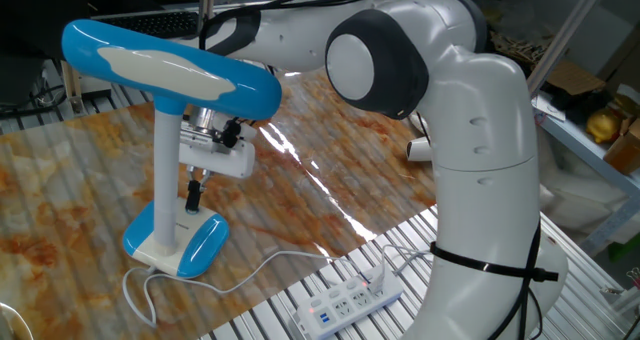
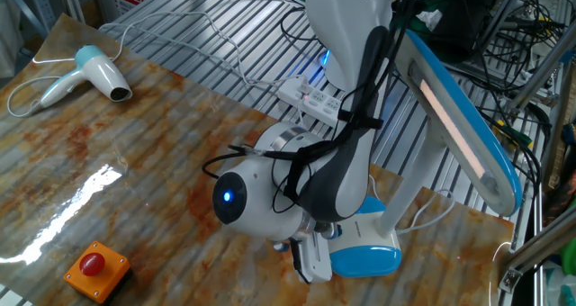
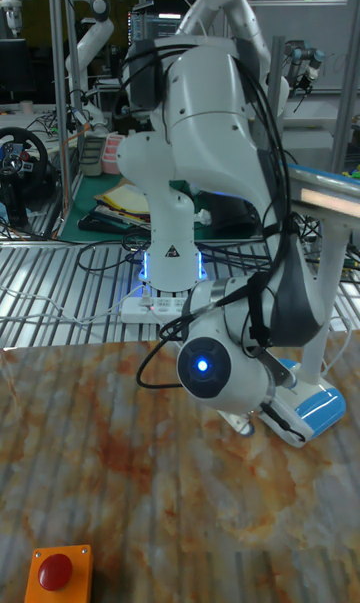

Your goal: Turn off the desk lamp by pressing the button

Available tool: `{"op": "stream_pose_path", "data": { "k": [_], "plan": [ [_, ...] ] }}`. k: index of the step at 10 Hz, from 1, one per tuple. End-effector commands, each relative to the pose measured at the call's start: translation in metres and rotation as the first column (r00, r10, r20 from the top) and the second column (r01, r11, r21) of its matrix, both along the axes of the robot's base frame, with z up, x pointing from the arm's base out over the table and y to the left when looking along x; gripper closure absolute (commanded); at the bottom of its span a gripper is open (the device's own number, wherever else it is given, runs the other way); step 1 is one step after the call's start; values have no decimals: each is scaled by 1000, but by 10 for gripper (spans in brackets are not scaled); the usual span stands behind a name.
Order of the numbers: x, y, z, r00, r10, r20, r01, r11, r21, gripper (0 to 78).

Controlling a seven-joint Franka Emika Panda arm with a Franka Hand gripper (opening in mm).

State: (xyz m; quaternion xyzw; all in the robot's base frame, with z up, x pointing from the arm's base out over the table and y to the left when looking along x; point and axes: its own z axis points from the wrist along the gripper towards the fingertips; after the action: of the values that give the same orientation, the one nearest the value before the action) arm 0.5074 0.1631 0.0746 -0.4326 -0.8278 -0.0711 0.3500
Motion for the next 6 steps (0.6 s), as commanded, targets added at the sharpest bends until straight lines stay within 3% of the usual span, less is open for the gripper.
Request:
{"op": "stream_pose_path", "data": {
  "k": [1, 3, 6],
  "plan": [
    [0, -2, -5, 1000, -2, -12, 2, 1000, -12, 776],
    [5, -5, 4, 1000, 0, -19, 0, 1000, -13, 776],
    [4, -9, 19, 1000, 19, -5, -19, 1000, -8, 776]
  ]
}}
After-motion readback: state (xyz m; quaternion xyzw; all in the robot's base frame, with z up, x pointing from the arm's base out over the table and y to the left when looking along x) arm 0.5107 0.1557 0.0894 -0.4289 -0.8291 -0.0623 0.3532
